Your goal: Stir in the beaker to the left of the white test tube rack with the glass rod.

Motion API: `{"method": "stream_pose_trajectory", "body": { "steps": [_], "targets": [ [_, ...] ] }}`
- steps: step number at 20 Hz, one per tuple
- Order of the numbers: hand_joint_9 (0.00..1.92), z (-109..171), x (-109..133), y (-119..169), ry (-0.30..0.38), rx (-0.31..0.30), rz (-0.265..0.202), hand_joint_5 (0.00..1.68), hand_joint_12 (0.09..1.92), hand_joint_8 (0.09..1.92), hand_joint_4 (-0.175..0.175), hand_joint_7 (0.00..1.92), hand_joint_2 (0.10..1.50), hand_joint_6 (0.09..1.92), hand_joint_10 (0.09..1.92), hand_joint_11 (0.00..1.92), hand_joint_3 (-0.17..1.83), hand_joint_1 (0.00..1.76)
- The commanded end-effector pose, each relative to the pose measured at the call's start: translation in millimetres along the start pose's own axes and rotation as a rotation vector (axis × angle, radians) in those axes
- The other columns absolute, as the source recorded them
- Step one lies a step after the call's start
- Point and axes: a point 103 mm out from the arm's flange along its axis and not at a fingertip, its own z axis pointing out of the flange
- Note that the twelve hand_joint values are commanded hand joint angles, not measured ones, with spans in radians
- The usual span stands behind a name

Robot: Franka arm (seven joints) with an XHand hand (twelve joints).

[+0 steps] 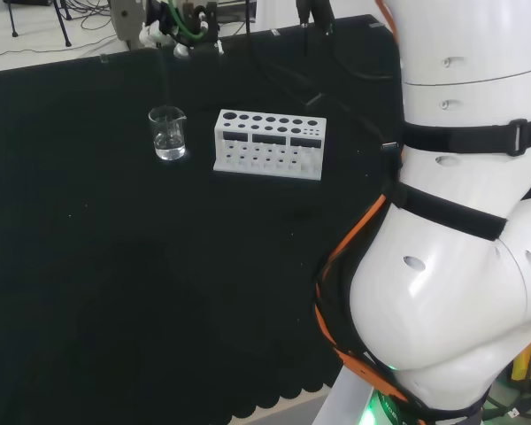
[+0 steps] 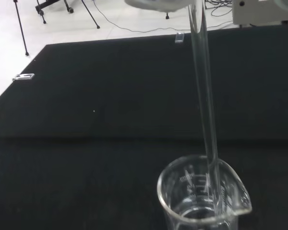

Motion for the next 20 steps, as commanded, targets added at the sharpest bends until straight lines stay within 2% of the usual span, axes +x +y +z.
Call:
{"method": "stream_pose_trajectory", "body": {
  "steps": [1, 6, 12, 20],
  "targets": [
    [1.81, 2.9, -3.0, -20.3, -0.014, 0.015, -0.003, 1.41, 0.24, 0.89, -0.175, 1.26, 1.07, 0.09, 0.4, 1.81, -0.17, 1.32],
    [1.81, 11.0, 18.8, -22.2, -0.017, 0.026, -0.03, 1.41, 0.24, 0.89, -0.175, 1.26, 1.07, 0.09, 0.4, 1.81, -0.17, 1.32],
    [1.81, 21.6, 38.5, -8.4, -0.003, 0.036, -0.045, 1.41, 0.23, 0.89, -0.175, 1.26, 1.07, 0.09, 0.4, 1.81, -0.17, 1.32],
    [1.81, 21.3, 34.1, 10.0, -0.005, 0.037, -0.04, 1.41, 0.23, 0.89, -0.175, 1.26, 1.07, 0.09, 0.39, 1.81, -0.17, 1.32]
  ]
}}
